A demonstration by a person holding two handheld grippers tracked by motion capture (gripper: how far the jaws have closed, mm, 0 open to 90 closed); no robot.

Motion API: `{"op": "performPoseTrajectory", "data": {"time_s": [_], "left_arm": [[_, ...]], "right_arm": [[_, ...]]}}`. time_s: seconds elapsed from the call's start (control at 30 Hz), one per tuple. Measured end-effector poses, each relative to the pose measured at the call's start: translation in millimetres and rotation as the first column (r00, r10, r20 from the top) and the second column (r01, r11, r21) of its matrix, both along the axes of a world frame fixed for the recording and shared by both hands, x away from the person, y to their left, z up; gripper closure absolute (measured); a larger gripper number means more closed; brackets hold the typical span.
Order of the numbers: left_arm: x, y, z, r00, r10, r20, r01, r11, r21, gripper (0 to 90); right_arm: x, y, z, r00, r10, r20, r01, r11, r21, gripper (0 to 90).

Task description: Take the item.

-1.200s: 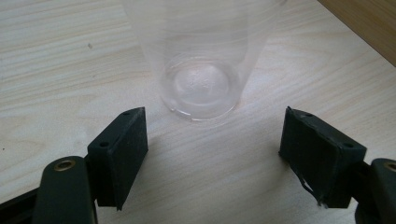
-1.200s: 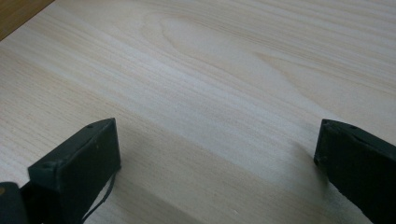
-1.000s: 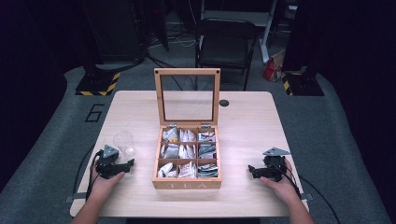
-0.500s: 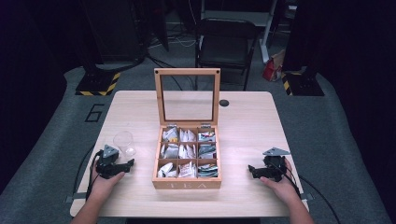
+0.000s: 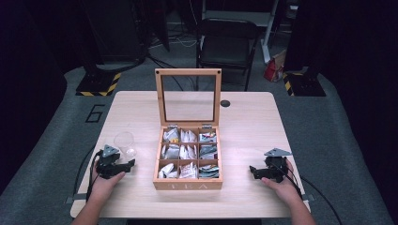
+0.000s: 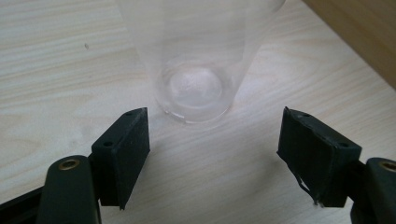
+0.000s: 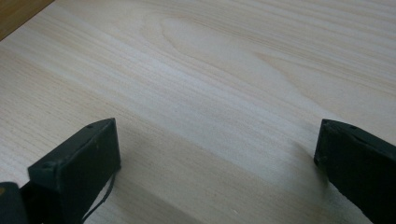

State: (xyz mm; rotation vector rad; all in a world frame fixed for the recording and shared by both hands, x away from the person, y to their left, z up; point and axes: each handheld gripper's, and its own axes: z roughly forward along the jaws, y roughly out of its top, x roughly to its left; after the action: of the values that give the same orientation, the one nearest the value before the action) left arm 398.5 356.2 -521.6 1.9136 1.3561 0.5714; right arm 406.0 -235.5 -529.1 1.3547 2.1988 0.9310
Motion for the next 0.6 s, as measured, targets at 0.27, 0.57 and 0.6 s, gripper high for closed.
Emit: {"op": "performPoseTrajectory", "data": {"time_s": [0.27, 0.57, 0.6], "left_arm": [[-7.8, -1.6, 16.1, 0.9993, 0.032, 0.021, -0.032, 0.9994, 0.012, 27.4], [-13.6, -4.8, 27.0, 0.9996, 0.019, 0.021, -0.019, 0.9997, 0.012, 30.7], [-14.4, -6.0, 28.4, 0.9994, 0.021, 0.029, -0.021, 0.9997, 0.010, 30.7]], "right_arm": [[0.0, 0.0, 0.2, 1.0000, 0.001, -0.004, -0.001, 1.0000, -0.001, 0.0], [0.0, 0.0, 0.1, 1.0000, 0.001, -0.003, -0.001, 1.0000, -0.001, 0.0], [0.0, 0.0, 0.1, 1.0000, 0.001, -0.003, -0.001, 1.0000, -0.001, 0.0]]}}
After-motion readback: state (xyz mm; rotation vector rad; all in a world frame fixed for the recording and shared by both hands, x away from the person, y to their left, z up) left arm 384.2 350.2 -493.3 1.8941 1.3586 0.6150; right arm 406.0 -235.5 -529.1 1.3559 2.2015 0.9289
